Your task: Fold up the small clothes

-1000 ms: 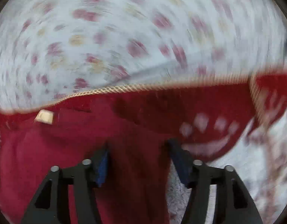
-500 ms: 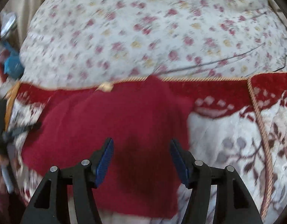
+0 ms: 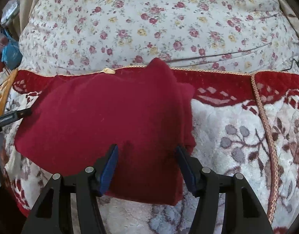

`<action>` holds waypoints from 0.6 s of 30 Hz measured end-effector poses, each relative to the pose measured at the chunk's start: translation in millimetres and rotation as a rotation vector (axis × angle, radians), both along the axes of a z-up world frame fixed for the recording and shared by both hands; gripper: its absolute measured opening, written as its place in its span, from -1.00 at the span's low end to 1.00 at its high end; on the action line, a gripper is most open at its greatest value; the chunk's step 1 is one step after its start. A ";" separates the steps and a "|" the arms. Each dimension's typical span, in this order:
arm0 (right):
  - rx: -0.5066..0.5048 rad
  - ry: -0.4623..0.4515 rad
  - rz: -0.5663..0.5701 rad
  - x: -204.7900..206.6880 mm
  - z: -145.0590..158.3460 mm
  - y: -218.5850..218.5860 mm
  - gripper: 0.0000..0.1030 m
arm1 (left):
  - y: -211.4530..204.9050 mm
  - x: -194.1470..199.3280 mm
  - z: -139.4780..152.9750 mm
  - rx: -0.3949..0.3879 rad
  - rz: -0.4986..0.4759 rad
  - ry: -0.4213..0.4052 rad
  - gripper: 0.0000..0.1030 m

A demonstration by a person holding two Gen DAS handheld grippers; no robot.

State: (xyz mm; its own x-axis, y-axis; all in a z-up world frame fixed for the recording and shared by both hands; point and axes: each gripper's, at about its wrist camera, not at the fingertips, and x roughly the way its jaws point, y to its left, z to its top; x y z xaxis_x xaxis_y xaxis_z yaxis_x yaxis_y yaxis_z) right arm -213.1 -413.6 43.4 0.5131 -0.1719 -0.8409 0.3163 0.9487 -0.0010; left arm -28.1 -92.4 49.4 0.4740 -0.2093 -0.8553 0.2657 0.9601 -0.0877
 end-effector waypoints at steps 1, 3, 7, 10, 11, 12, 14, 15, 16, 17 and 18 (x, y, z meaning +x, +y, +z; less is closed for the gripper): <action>-0.016 0.022 -0.015 -0.2 -7.6 -3.4 0.26 | 0.5 -4.6 1.3 0.001 -0.010 0.001 0.69; 0.021 0.065 -0.041 -0.2 -19.8 -10.4 0.26 | 3.0 -12.4 2.6 0.000 -0.022 0.012 0.69; 0.055 0.036 -0.063 1.2 -5.7 -12.6 0.26 | 19.5 -28.8 1.0 -0.028 -0.002 0.072 0.69; 0.044 -0.033 -0.014 16.5 18.3 -2.3 0.27 | 34.0 -37.7 -5.5 -0.071 0.039 0.120 0.69; 0.028 -0.046 0.001 26.0 24.5 1.5 0.27 | 37.8 -39.6 -8.9 -0.081 0.059 0.128 0.69; 0.009 -0.056 0.004 35.2 28.6 3.5 0.27 | 41.9 -40.0 -14.4 -0.096 0.085 0.146 0.69; -0.009 -0.077 -0.008 58.1 32.6 0.4 0.27 | 44.1 -38.6 -21.8 -0.123 0.102 0.176 0.69; -0.006 -0.081 -0.015 69.4 31.2 -3.2 0.27 | 43.7 -36.9 -22.9 -0.122 0.103 0.176 0.69; -0.016 -0.075 -0.027 86.0 26.8 -9.0 0.26 | 42.1 -35.7 -22.7 -0.112 0.096 0.165 0.71; -0.033 -0.066 -0.042 96.4 22.0 -12.5 0.22 | 40.7 -34.7 -22.6 -0.100 0.088 0.157 0.72; -0.046 -0.048 -0.057 108.5 14.2 -17.9 0.09 | 39.1 -33.7 -22.6 -0.088 0.079 0.150 0.72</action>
State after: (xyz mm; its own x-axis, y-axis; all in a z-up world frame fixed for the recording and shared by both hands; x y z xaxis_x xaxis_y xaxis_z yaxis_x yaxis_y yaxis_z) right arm -104.6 -431.4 57.6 0.5410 -0.2397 -0.8061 0.3703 0.9285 -0.0276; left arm -61.8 -53.3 26.8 0.3606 -0.2538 -0.8975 0.1670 0.9643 -0.2055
